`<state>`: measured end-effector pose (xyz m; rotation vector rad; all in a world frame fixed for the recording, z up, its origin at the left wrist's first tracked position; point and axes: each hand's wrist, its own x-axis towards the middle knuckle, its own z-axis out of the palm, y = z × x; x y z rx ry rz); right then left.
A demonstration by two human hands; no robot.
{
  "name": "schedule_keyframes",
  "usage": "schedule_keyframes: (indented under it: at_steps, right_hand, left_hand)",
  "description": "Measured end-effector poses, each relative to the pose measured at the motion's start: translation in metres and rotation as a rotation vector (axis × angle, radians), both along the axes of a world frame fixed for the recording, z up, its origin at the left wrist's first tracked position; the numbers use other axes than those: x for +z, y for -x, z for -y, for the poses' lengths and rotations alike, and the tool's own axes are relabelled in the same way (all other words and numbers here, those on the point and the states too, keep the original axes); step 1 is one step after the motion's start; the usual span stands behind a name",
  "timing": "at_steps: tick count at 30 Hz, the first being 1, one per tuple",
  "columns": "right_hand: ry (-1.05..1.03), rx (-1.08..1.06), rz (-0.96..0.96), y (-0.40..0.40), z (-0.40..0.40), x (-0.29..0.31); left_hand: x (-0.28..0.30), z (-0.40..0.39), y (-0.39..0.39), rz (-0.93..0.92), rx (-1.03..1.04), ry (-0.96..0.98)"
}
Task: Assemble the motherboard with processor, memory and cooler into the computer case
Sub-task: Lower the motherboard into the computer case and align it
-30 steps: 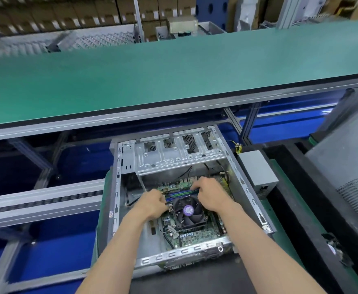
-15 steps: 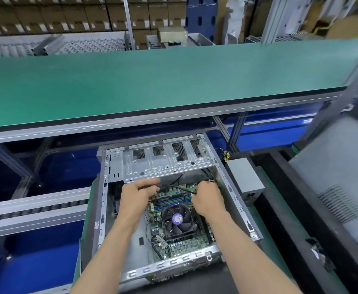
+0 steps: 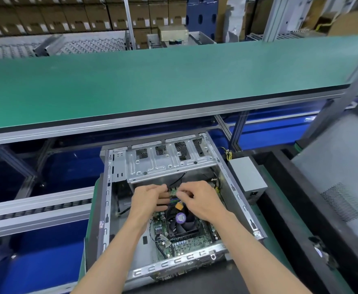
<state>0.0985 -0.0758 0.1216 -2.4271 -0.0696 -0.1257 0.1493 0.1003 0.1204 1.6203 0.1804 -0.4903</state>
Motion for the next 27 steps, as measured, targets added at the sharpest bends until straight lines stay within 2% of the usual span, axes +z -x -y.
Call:
schedule_keyframes:
  at_steps: [1,3,5,7,11,16,19,27]
  right_hand:
    - [0.085,0.014,-0.038,0.001,-0.002,0.0]
    - [0.177,0.036,-0.124,0.002,-0.007,0.002]
    - [0.139,0.075,-0.207,0.003,-0.009,0.006]
    - [0.106,0.115,-0.264,0.005,-0.008,0.009]
    - [0.209,0.142,-0.33,0.014,0.004,0.009]
    - [0.508,0.108,-0.188,0.022,0.024,0.006]
    - [0.654,0.124,-0.192,0.024,0.032,0.003]
    - [0.774,0.242,-0.162,0.019,0.049,0.012]
  left_hand:
    - [-0.001,0.001,-0.002,-0.045,0.053,0.045]
    - [0.001,0.004,-0.007,-0.183,0.158,0.294]
    - [0.007,0.008,-0.014,-0.32,0.316,0.57]
    - [0.012,0.011,-0.024,-0.387,0.458,0.726]
    - [0.016,0.015,-0.036,-0.332,0.521,0.682]
    - [0.019,0.017,-0.032,-0.276,0.607,0.731]
    - [0.021,0.018,-0.029,-0.277,0.655,0.756]
    - [0.022,0.019,-0.009,-0.286,0.762,0.747]
